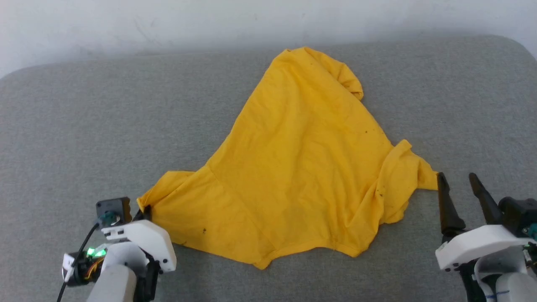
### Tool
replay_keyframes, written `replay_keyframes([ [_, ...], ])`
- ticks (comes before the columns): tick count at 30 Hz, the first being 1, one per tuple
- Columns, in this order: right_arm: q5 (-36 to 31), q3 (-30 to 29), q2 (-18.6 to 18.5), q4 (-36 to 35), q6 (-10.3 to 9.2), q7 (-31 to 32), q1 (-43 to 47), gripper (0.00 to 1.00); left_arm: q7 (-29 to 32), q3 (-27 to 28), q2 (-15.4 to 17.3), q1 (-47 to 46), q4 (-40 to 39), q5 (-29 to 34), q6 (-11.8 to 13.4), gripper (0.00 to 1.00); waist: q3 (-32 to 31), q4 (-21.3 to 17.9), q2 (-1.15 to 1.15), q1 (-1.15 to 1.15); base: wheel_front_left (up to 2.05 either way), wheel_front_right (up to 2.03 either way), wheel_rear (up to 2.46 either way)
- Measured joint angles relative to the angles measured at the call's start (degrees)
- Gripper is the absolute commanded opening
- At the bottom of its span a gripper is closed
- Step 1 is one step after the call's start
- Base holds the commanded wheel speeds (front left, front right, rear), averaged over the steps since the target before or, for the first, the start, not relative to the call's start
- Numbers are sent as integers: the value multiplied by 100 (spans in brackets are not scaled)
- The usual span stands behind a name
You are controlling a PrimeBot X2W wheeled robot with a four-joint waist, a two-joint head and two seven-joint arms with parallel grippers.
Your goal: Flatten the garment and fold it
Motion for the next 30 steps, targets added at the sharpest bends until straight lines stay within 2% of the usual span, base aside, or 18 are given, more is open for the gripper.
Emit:
replay_keyframes([
  [7, -564, -447, -1, 687, -1, 792, -634, 100, -199, 160, -80, 379, -436, -123, 194, 0, 19, 221, 0, 0, 0, 0, 0],
  [14, -906, -1025, 1, 1756, 0, 1992, -1452, 100, -199, 131, -93, 383, -606, -133, 196, 0, 201, 412, 0, 0, 0, 0, 0],
  [20, -1193, -1039, 2, 2264, 0, 2810, -1914, 100, -234, 80, -110, 325, -638, -153, 192, 0, 427, 547, 0, 0, 0, 0, 0],
  [21, -1216, -1038, -13, 2294, -3, 2985, -1979, 83, -235, 70, -114, 319, -635, -170, 189, 0, 457, 567, 0, 0, 0, 0, 0],
  [22, -1232, -1034, -25, 2308, -4, 3165, -2043, 43, -235, 63, -123, 315, -635, -194, 189, 0, 481, 586, 0, -1, 0, 0, 0],
  [24, -1257, -1038, -38, 2287, -4, 3449, -2126, 7, -241, 56, -130, 315, -626, -234, 188, 0, 518, 612, 0, -1, 0, 0, 0],
  [25, -1258, -1031, -38, 2267, -4, 3543, -2153, 0, -241, 55, -131, 314, -620, -242, 187, 0, 528, 616, 0, -1, 0, 0, 0],
  [30, -1139, -994, -11, 2014, -3, 3590, -2061, 0, -323, 34, -126, 314, -598, -281, 136, 0, 441, 595, 0, 0, 0, 0, 0],
])
